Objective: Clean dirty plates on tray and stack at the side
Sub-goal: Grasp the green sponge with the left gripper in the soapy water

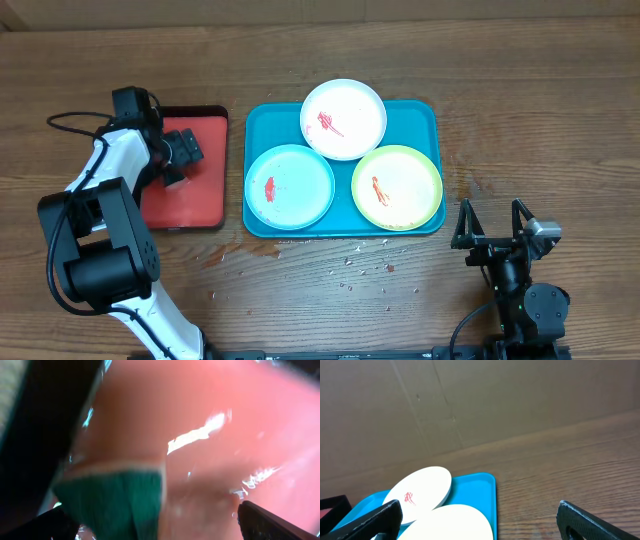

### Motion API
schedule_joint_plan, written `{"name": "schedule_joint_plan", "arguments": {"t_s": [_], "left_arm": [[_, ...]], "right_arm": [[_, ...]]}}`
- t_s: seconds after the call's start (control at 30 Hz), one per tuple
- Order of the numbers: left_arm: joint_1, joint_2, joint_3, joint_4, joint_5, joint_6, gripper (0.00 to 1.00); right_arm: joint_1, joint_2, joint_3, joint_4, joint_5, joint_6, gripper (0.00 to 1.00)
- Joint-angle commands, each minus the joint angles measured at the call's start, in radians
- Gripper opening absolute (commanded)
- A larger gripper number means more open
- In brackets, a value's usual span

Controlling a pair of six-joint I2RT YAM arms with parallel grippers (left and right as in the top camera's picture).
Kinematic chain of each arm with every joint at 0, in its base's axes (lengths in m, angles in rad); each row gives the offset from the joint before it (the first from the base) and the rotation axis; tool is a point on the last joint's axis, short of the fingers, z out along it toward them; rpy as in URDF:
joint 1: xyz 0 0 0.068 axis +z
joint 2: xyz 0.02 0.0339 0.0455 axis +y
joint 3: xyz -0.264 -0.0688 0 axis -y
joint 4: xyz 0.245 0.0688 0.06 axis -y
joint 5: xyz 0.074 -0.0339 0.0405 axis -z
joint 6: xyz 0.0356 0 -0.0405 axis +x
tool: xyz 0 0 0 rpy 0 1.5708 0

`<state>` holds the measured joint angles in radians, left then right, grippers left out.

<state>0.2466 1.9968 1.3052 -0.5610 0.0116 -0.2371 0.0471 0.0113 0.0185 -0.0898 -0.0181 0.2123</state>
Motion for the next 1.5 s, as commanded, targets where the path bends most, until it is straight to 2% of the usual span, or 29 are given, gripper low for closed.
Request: {"name": "schedule_joint_plan", "arguments": {"t_s": [0.0,0.13,0.23,0.27,0.33,0.43,0.47,0.63,0.67,0.7,0.73,0.77,1.03,1.13,1.27,1.33,1.47], "left_arm": [[0.002,0.019,0.008,0.048,0.003,-0.002,1.0],[0.002,0.019,0.008,0.085,0.004,-0.003,1.0],[0.001,0.019,0.007,0.095,0.004,-0.003,0.85],[0.001,0.019,0.007,0.095,0.004,-0.003,0.75],[0.001,0.02,0.006,0.094,0.005,-0.003,0.44],[0.001,0.025,0.006,0.093,0.005,-0.003,0.05],[0.001,0.026,0.006,0.09,0.008,-0.003,0.04],[0.001,0.026,0.006,0.054,0.056,-0.003,0.04],[0.001,0.024,0.006,0.042,0.07,-0.003,0.12],[0.001,0.024,0.007,0.028,0.081,-0.002,0.38],[0.001,0.023,0.008,0.01,0.093,-0.002,0.75],[0.001,0.023,0.01,-0.015,0.102,-0.002,0.99],[0.002,0.023,0.022,-0.187,0.109,0.014,0.98],[0.002,0.023,0.022,-0.202,0.109,0.017,0.85],[0.002,0.023,0.022,-0.212,0.109,0.02,0.33],[0.002,0.023,0.022,-0.217,0.109,0.02,0.04],[0.002,0.023,0.022,-0.221,0.109,0.02,0.04]], "right_arm": [[-0.003,-0.006,-0.01,0.006,0.01,-0.004,1.0],[-0.003,-0.006,-0.01,0.006,0.01,-0.004,1.0],[-0.003,-0.006,-0.01,0.006,0.01,-0.004,1.0],[-0.003,-0.006,-0.01,0.006,0.01,-0.004,1.0],[-0.003,-0.006,-0.01,0.006,0.01,-0.004,1.0],[-0.003,-0.006,-0.01,0.006,0.01,-0.004,1.0],[-0.003,-0.006,-0.01,0.006,0.01,-0.004,1.0],[-0.003,-0.006,-0.01,0.006,0.01,-0.004,1.0],[-0.003,-0.006,-0.01,0.006,0.01,-0.004,1.0],[-0.003,-0.006,-0.01,0.006,0.01,-0.004,1.0],[-0.003,-0.006,-0.01,0.006,0.01,-0.004,1.0],[-0.003,-0.006,-0.01,0.006,0.01,-0.004,1.0],[-0.003,-0.006,-0.01,0.006,0.01,-0.004,1.0],[-0.003,-0.006,-0.01,0.006,0.01,-0.004,1.0],[-0.003,-0.006,-0.01,0.006,0.01,-0.004,1.0],[-0.003,-0.006,-0.01,0.006,0.01,-0.004,1.0],[-0.003,-0.006,-0.01,0.006,0.01,-0.004,1.0]]}}
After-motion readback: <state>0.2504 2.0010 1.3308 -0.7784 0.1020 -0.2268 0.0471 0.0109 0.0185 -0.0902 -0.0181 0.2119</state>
